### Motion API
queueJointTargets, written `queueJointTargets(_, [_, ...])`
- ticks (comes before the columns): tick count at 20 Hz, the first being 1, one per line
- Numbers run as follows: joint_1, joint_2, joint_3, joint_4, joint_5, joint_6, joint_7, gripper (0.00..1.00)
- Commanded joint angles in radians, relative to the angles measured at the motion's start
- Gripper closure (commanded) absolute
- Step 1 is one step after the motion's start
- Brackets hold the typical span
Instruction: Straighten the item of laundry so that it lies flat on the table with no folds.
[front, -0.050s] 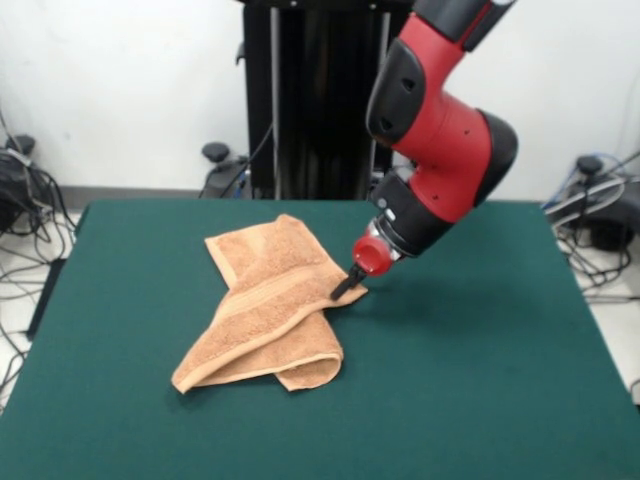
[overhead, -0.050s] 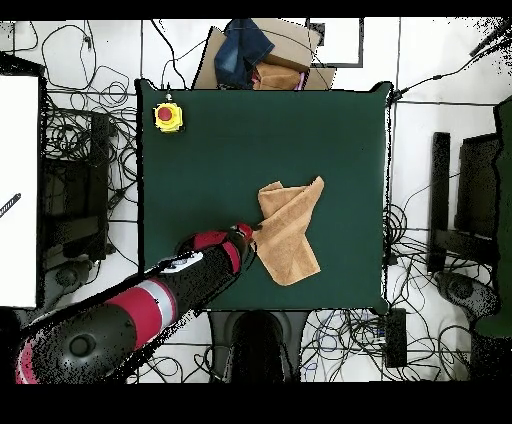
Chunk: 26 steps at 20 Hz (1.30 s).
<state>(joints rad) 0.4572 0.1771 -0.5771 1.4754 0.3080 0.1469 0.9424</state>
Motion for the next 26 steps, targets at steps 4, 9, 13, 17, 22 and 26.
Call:
queueJointTargets(4, [0.03,0.035,0.12,0.017,0.075,0.021,0.339,0.0])
queueJointTargets(9, [0.008,0.044,0.133,0.02,0.071,-0.022,0.334,0.0])
queueJointTargets(13, [-0.003,0.034,0.138,0.026,0.064,-0.021,0.325,0.0])
queueJointTargets(17, [-0.009,0.033,0.147,0.028,0.064,-0.036,0.327,0.0])
queueJointTargets(22, [-0.007,0.059,0.144,-0.002,0.074,-0.043,0.329,0.0])
queueJointTargets(26, [-0.002,0.057,0.15,0.001,0.084,-0.042,0.338,0.0])
